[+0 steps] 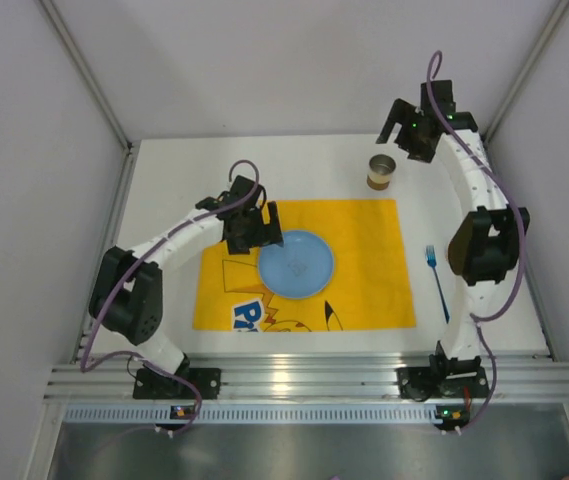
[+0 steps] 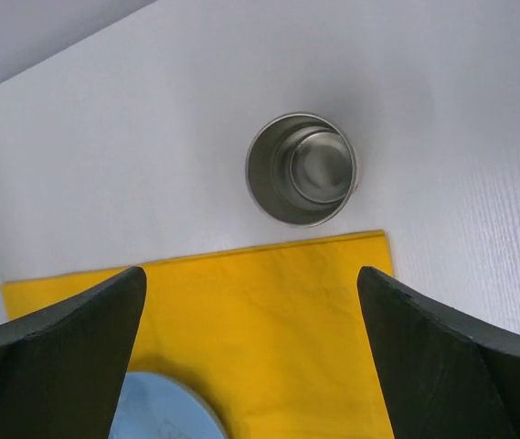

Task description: Set the dinner table for one person

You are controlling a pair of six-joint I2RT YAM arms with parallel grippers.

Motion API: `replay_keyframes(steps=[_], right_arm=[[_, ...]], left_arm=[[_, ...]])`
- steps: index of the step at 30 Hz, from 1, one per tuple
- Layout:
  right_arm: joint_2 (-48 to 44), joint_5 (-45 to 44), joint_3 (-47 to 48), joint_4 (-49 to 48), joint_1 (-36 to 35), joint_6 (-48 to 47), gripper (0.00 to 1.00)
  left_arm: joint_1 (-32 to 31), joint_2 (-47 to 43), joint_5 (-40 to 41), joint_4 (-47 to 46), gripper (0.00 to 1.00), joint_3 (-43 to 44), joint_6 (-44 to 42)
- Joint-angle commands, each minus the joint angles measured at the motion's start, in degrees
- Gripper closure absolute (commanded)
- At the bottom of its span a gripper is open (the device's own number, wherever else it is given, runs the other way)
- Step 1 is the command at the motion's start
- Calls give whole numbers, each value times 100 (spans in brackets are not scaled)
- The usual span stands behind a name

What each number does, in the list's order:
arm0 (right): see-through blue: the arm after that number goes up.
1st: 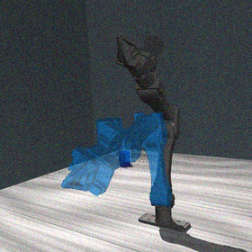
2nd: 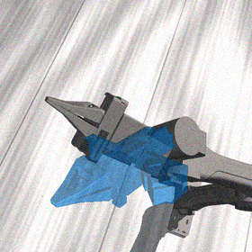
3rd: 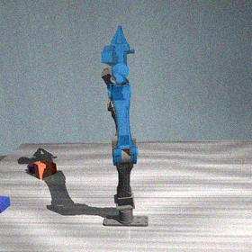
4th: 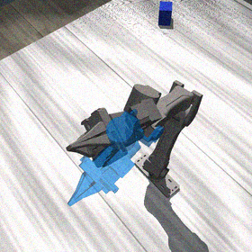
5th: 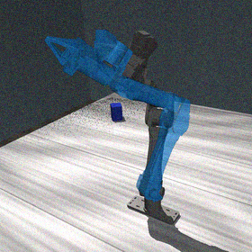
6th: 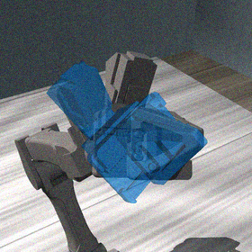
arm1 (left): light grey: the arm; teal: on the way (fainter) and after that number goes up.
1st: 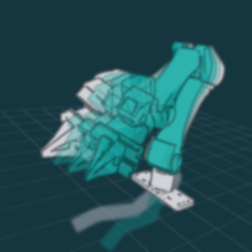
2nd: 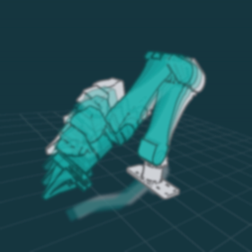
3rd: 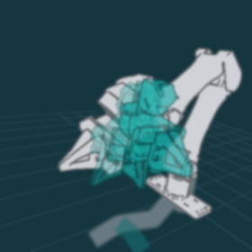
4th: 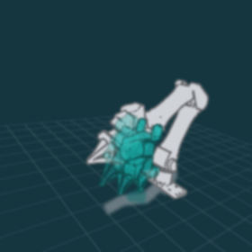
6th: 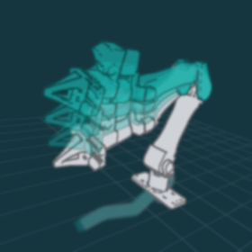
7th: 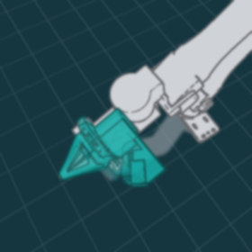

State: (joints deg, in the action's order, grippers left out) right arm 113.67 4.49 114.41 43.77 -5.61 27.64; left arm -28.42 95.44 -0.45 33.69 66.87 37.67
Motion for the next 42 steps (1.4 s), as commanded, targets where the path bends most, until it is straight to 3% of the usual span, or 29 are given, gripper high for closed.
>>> replay_keyframes(steps=[1,15,18,20,21,24,28,32,38,42], right_arm=[[638,-291,808,413,138,92,0],[2097,-625,1277,255,209,506,3],[2361,-651,1312,246,209,515,23],[2449,-669,1277,246,209,506,47],[2493,-695,1251,237,200,497,68],[2459,-713,1294,246,200,444,100],[1994,-634,1382,237,218,470,100],[933,-564,1006,255,86,629,100],[-211,-695,-663,325,-511,550,100],[-494,-853,-1867,246,-1037,620,100]], left_arm=[[214,-648,-377,295,1,510,-330],[786,-1089,-615,972,1,555,-849],[856,-957,-501,1174,1,713,-875],[926,-861,-448,1385,1,897,-867],[970,-843,-456,1412,1,941,-858],[979,-773,-517,1377,1,1038,-788],[979,-606,-719,1263,1,1091,-630],[970,-544,-685,1201,1,1144,-638],[979,-509,-456,1140,1,995,-665],[979,-806,-360,964,1,661,-621]])
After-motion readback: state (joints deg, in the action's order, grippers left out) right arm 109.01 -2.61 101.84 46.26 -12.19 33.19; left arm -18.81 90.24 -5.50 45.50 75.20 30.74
